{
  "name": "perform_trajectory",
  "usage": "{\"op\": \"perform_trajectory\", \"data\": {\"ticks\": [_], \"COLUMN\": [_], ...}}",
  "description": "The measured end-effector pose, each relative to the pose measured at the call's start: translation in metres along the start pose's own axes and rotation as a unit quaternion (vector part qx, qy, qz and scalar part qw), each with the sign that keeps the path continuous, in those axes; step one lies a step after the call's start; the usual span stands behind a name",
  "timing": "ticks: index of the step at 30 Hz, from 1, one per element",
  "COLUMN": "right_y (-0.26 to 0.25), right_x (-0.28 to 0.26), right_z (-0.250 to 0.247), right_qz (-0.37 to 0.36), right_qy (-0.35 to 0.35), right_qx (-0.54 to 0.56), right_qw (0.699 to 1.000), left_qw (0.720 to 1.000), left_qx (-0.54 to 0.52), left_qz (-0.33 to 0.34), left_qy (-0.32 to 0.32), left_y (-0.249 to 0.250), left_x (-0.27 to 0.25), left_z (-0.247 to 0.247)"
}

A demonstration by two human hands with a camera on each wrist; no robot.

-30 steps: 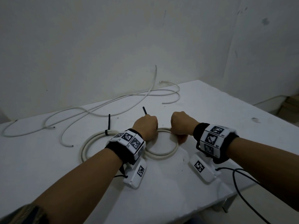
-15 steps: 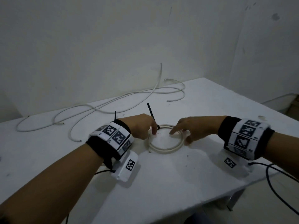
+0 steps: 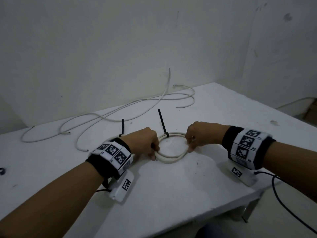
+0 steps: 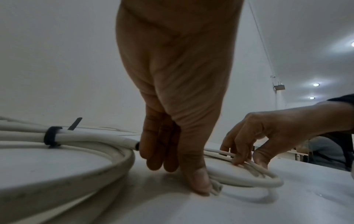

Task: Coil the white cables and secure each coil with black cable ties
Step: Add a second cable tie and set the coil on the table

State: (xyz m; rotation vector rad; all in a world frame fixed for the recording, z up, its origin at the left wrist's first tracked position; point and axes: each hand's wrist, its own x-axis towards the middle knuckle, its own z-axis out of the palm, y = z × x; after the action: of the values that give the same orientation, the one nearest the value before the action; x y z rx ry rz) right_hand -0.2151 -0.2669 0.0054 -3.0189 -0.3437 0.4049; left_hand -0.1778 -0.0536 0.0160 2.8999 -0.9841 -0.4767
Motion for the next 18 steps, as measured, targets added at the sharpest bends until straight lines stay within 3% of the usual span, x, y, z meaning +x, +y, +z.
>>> {"op": "perform_trajectory", "data": {"ticks": [4,12,18], "right_y": [0.000,-0.004,0.005], "right_x": [-0.003,-0.011,-0.015], "right_z": [-0.003,0.002,-0.002], "right_qz": [0.006,0.007,0.036], "right_qy": [-0.002,-0.003,0.014], "right_qx": [0.015,-0.007,0.100], "right_qw": [1.000,1.000,0.994], "left_qw": [0.999,0.999,1.000], "left_qx": [-0.027,0.041,0.010], "left_qz": [0.003,-0.003,-0.016], "left_qy": [0.019,0.017,0.017], "left_y": [-0.006,0.001,0.004], "left_x": [-0.001,-0.002,-0.004], "left_z": [0.001,0.004,0.008]}}
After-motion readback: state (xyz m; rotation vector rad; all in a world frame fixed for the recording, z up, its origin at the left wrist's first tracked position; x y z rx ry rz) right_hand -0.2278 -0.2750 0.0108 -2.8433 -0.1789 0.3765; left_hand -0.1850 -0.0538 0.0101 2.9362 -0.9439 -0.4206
